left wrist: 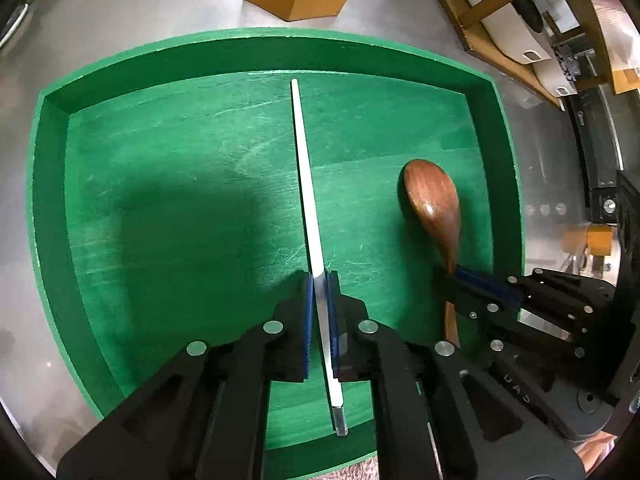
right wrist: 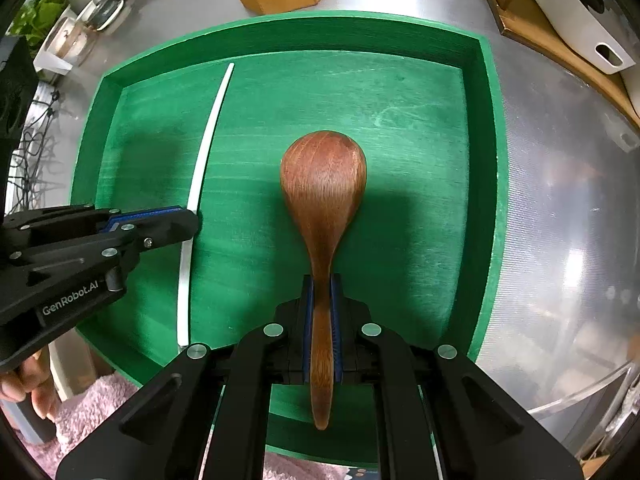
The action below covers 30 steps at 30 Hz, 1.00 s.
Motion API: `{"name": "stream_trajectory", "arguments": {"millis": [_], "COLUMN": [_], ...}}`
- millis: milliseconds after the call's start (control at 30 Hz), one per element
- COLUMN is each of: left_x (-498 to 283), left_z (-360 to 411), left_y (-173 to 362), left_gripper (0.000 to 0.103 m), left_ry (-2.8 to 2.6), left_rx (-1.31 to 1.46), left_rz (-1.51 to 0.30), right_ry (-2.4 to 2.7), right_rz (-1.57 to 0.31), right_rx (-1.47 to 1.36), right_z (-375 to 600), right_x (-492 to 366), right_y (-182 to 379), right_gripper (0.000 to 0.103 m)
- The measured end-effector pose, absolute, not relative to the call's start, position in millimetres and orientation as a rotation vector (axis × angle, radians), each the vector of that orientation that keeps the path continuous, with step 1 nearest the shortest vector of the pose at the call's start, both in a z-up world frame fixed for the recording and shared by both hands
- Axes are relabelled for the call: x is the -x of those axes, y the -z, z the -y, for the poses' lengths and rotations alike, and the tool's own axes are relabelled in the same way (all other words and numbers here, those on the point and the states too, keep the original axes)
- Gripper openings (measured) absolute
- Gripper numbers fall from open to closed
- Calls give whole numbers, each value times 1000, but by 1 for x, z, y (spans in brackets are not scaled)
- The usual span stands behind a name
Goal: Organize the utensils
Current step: 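Lift and insert the chopstick into the holder with the left tool while the right tool inserts the spoon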
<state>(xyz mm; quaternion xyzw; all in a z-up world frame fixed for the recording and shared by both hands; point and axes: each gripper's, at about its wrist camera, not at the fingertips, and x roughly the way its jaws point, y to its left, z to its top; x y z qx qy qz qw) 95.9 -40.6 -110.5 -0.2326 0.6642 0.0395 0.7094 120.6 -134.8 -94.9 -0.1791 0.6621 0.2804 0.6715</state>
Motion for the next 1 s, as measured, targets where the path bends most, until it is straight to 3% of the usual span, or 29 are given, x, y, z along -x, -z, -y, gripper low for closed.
{"name": "stream_trajectory", "arguments": {"millis": [233, 600, 767, 1000], "left_x": [-94, -82, -70, -46], "left_z": [62, 51, 34, 14], "left_y": [104, 88, 69, 33], "left_gripper": [5, 4, 4, 4], "left_ry": [-158, -81, -77, -68], "left_rx": [381, 471, 462, 407], "left_rz": [-1454, -1384, -1306, -1049], "right_ry": [-638, -682, -716, -720], "right_rz": [-1496, -1489, -1410, -1194], "right_rx": [398, 356, 334, 333], "right_z": [128, 135, 137, 136], "right_x": [-123, -128, -124, -118], "right_y": [94, 86, 70, 42], "right_gripper": [8, 8, 8, 8]}}
